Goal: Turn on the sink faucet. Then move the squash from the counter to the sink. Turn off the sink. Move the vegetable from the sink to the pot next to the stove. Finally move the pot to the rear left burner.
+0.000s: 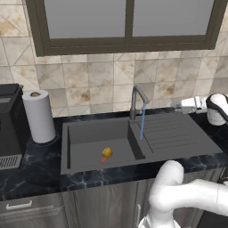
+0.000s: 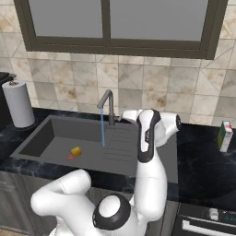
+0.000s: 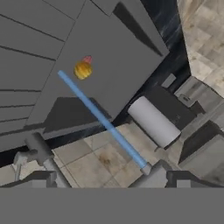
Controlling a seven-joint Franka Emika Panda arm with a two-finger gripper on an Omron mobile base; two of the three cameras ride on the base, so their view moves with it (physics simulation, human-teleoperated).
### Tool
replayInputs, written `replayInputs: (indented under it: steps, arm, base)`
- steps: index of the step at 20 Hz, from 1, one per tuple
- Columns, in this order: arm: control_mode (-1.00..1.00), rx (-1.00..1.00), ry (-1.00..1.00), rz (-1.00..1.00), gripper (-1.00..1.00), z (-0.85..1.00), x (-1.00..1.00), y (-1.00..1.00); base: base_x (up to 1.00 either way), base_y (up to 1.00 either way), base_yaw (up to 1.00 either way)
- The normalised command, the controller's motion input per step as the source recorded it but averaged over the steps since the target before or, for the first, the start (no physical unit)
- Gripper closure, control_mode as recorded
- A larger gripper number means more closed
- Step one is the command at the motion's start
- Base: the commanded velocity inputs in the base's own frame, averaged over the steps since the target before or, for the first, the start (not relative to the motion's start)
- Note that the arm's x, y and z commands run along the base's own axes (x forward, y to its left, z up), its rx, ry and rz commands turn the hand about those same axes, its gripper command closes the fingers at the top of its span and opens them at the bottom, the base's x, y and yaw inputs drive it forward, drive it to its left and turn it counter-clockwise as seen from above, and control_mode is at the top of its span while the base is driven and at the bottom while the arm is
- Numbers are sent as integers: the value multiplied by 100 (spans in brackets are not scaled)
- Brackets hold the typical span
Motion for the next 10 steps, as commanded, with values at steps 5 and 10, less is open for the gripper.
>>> replayInputs:
  steps: [5, 10]
  arm:
    - [-100, -19, -74, 11, -100, -49, -21, 5]
    - [-100, -10, -44, 14, -100, -14, 1, -2]
  base:
    - [0, 0, 0]
    - [0, 0, 0]
